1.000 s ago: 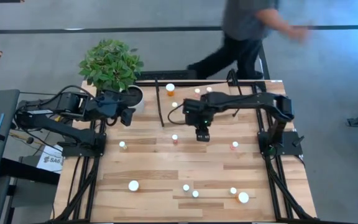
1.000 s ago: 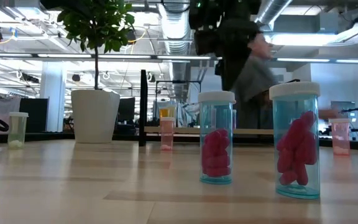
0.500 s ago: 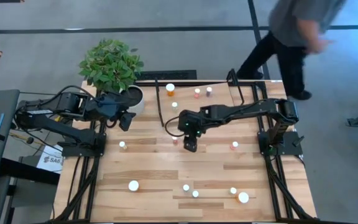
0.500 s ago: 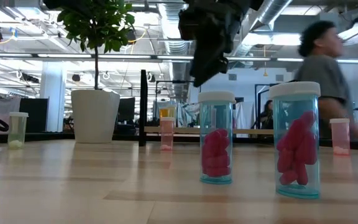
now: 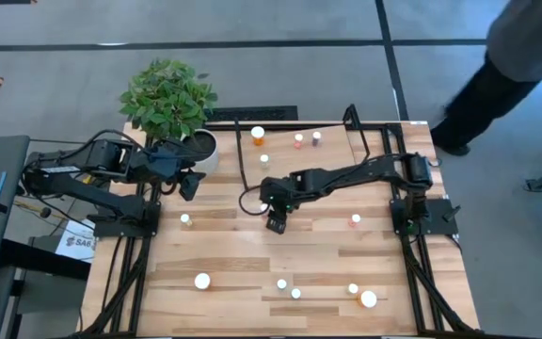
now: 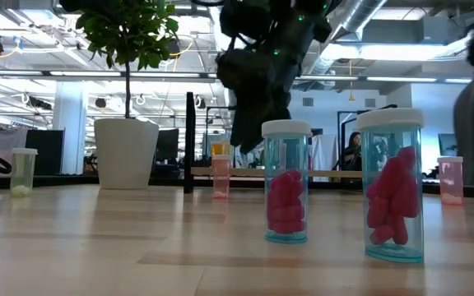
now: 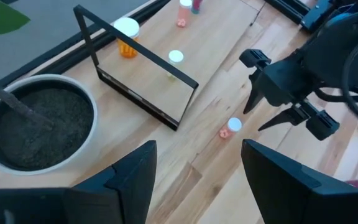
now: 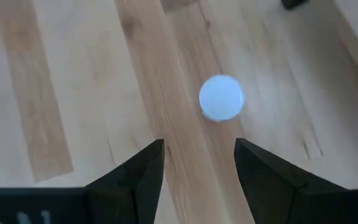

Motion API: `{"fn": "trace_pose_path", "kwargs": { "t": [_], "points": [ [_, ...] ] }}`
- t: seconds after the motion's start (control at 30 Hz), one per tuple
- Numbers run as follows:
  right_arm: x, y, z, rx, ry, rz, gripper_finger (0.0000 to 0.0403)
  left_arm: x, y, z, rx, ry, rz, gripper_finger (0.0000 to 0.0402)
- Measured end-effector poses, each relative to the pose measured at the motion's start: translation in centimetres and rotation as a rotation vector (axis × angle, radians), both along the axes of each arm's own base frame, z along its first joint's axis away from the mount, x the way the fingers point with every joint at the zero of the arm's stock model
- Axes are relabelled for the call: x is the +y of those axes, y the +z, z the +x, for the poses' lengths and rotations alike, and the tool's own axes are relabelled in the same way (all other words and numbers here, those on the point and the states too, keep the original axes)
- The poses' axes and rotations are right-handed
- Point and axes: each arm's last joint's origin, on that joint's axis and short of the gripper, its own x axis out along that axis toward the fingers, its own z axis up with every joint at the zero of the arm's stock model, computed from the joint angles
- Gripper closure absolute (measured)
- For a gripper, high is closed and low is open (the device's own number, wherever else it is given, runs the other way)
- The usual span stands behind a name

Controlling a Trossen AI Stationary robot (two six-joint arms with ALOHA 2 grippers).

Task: Pick and place medicine bottles onto shelf by color
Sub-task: Put the left pink pill bottle on the shelf

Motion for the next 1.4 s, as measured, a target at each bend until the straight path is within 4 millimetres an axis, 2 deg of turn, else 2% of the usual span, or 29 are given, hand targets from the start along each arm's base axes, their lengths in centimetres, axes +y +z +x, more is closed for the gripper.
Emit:
{"fn": "trace_pose_path", "kwargs": {
  "t": [0.1,0.4,0.63,0.77,1.4],
  "points": [
    [0.1,0.5,0.3,-0.04,-0.003,-0.024,0.0184,0.0,0.0,0.0,-0.001,-0.001,0.001,0.018],
    [-0.6,0.5,0.6,-0.071,0.049,-0.094,0.0184,0.0,0.0,0.0,-0.003,0.001,0.004,0.018],
    [-0.7,-1.6,1.5,-0.052,0.053,-0.11,0.0185,0.0,0.0,0.0,-0.003,0.0,0.004,0.018],
    [-0.7,-2.2,1.9,-0.064,0.052,-0.112,0.0184,0.0,0.0,0.0,0.001,0.001,0.004,0.018],
    [-1.0,-1.9,2.3,-0.114,0.071,-0.139,0.0185,0.0,-0.2,-0.2,0.028,0.002,0.008,0.018]
  ]
}}
